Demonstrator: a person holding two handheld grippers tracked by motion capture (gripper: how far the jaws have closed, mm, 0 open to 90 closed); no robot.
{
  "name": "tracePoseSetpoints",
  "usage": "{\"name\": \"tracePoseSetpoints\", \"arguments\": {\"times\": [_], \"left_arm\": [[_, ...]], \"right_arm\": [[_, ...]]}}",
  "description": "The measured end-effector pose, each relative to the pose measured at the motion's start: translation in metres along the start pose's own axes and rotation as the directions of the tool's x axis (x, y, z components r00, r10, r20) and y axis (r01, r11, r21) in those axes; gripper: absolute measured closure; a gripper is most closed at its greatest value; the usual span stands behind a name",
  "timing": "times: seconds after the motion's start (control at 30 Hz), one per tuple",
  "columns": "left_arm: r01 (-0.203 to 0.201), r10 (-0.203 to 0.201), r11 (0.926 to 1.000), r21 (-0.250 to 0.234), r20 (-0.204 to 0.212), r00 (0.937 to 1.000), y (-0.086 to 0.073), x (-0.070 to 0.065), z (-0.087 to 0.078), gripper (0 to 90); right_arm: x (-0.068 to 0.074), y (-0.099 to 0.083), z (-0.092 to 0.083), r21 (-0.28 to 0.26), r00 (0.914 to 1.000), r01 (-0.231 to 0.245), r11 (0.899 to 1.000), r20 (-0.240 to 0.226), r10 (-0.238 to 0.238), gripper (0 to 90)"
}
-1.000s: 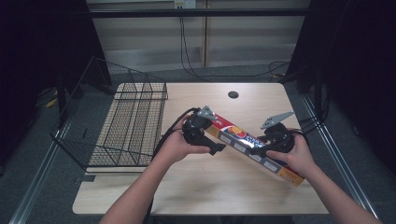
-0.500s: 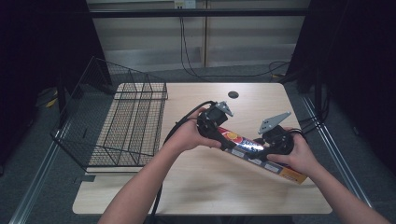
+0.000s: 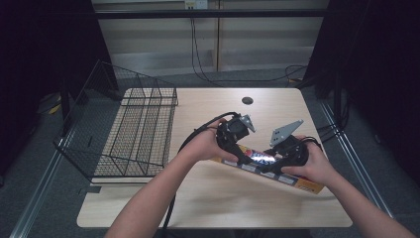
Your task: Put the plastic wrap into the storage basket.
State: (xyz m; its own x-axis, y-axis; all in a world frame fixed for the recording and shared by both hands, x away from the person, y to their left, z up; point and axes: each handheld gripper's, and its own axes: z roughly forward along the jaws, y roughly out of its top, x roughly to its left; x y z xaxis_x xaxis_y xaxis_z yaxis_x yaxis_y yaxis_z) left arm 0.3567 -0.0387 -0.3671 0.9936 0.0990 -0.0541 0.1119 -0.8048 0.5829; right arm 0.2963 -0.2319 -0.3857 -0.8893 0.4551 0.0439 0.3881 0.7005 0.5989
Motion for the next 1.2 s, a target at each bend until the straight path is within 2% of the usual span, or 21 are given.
{"name": "tracePoseSetpoints", "arguments": {"times": [0.13, 0.2, 0.3, 0.4, 0.5, 0.53, 0.57, 0.63, 0.67, 0.73, 0.77, 0.8, 0.83, 0.87, 0.93, 0.97, 1.0, 1.07, 1.1, 1.2], "left_arm": [[-0.015, 0.014, 0.9997, 0.017, 0.022, 0.9997, 0.000, -0.002, 0.003, 14.7], [-0.031, 0.030, 0.9991, 0.028, 0.048, 0.9984, 0.001, -0.005, 0.005, 15.6], [-0.064, 0.061, 0.9967, 0.051, 0.059, 0.9964, 0.001, -0.008, 0.009, 18.1], [-0.091, 0.082, 0.9923, 0.084, 0.098, 0.9917, 0.001, -0.010, 0.012, 24.8], [-0.111, 0.099, 0.9880, 0.107, 0.113, 0.9887, 0.001, -0.012, 0.014, 30.3], [-0.108, 0.095, 0.9880, 0.110, 0.116, 0.9887, 0.001, -0.012, 0.013, 32.1], [-0.103, 0.087, 0.9867, 0.126, 0.126, 0.9882, 0.001, -0.012, 0.013, 33.5], [-0.101, 0.085, 0.9853, 0.138, 0.121, 0.9890, 0.001, -0.016, 0.013, 36.2], [-0.087, 0.069, 0.9852, 0.148, 0.123, 0.9900, 0.001, -0.017, 0.012, 37.3], [-0.107, 0.091, 0.9824, 0.153, 0.108, 0.9899, 0.001, -0.021, 0.010, 39.3], [-0.077, 0.060, 0.9853, 0.153, 0.115, 0.9916, 0.001, -0.021, 0.009, 40.3], [-0.067, 0.049, 0.9844, 0.163, 0.107, 0.9930, 0.001, -0.022, 0.008, 41.5], [-0.067, 0.049, 0.9844, 0.163, 0.107, 0.9930, 0.001, -0.022, 0.008, 43.3], [-0.040, 0.027, 0.9752, 0.218, 0.064, 0.9976, -0.002, -0.021, 0.008, 44.1], [-0.001, -0.004, 0.9713, 0.238, 0.017, 0.9999, -0.010, -0.019, 0.006, 44.3], [0.040, -0.047, 0.9700, 0.240, 0.025, 0.9986, -0.014, -0.015, 0.004, 44.3], [0.072, -0.077, 0.9697, 0.233, 0.010, 0.9970, -0.019, -0.013, 0.000, 44.3], [0.141, -0.141, 0.9663, 0.215, -0.016, 0.9899, -0.026, -0.007, -0.008, 44.3], [0.152, -0.149, 0.9644, 0.216, -0.033, 0.9883, -0.029, -0.004, -0.013, 44.3], [0.231, -0.222, 0.9529, 0.196, -0.069, 0.9726, -0.038, 0.005, -0.026, 44.3]], "right_arm": [[0.001, 0.000, 0.001, 0.003, 0.9996, 0.027, 1.000, -0.003, -0.027, 45.5], [0.001, 0.000, 0.001, -0.004, 0.9993, 0.037, 0.999, -0.009, -0.037, 45.5], [0.003, 0.001, 0.002, -0.001, 0.9976, 0.065, 0.998, -0.023, -0.065, 45.5], [0.005, 0.003, 0.002, 0.002, 0.9952, 0.096, 0.995, -0.020, -0.096, 45.5], [0.006, 0.005, 0.000, -0.020, 0.9931, 0.111, 0.994, -0.034, -0.112, 45.4], [0.007, 0.006, -0.001, -0.016, 0.9937, 0.104, 0.994, -0.041, -0.105, 45.4], [0.007, 0.006, -0.001, -0.020, 0.9914, 0.123, 0.992, -0.043, -0.124, 45.4], [0.006, 0.007, 0.000, -0.022, 0.9865, 0.154, 0.988, -0.051, -0.155, 45.1], [0.005, 0.007, 0.000, -0.024, 0.9852, 0.156, 0.988, -0.069, -0.157, 45.0], [0.004, 0.007, 0.001, -0.028, 0.9832, 0.160, 0.987, -0.085, -0.162, 43.4], [0.003, 0.007, 0.001, -0.025, 0.9834, 0.147, 0.989, -0.103, -0.149, 42.3], [0.000, 0.008, 0.002, -0.030, 0.9836, 0.134, 0.991, -0.118, -0.136, 38.3], [-0.002, 0.009, 0.002, -0.034, 0.9875, 0.101, 0.994, -0.118, -0.104, 27.6], [-0.003, 0.011, 0.002, -0.025, 0.9904, 0.082, 0.996, -0.110, -0.085, 21.0], [-0.005, 0.011, -0.003, -0.048, 0.9967, 0.065, 0.997, -0.045, -0.067, 18.3], [-0.007, 0.010, -0.006, -0.065, 0.9977, 0.043, 0.997, -0.050, -0.046, 14.1], [-0.009, 0.009, -0.008, -0.082, 0.9990, 0.013, 0.997, -0.041, -0.016, 11.4], [-0.013, 0.005, -0.014, -0.106, 0.9995, -0.029, 0.994, -0.014, 0.028, 6.5], [-0.015, 0.003, -0.016, -0.113, 0.9993, -0.038, 0.993, -0.005, 0.037, 6.3], [-0.018, -0.003, -0.021, -0.131, 0.9960, -0.079, 0.988, 0.030, 0.084, 3.6]]}}
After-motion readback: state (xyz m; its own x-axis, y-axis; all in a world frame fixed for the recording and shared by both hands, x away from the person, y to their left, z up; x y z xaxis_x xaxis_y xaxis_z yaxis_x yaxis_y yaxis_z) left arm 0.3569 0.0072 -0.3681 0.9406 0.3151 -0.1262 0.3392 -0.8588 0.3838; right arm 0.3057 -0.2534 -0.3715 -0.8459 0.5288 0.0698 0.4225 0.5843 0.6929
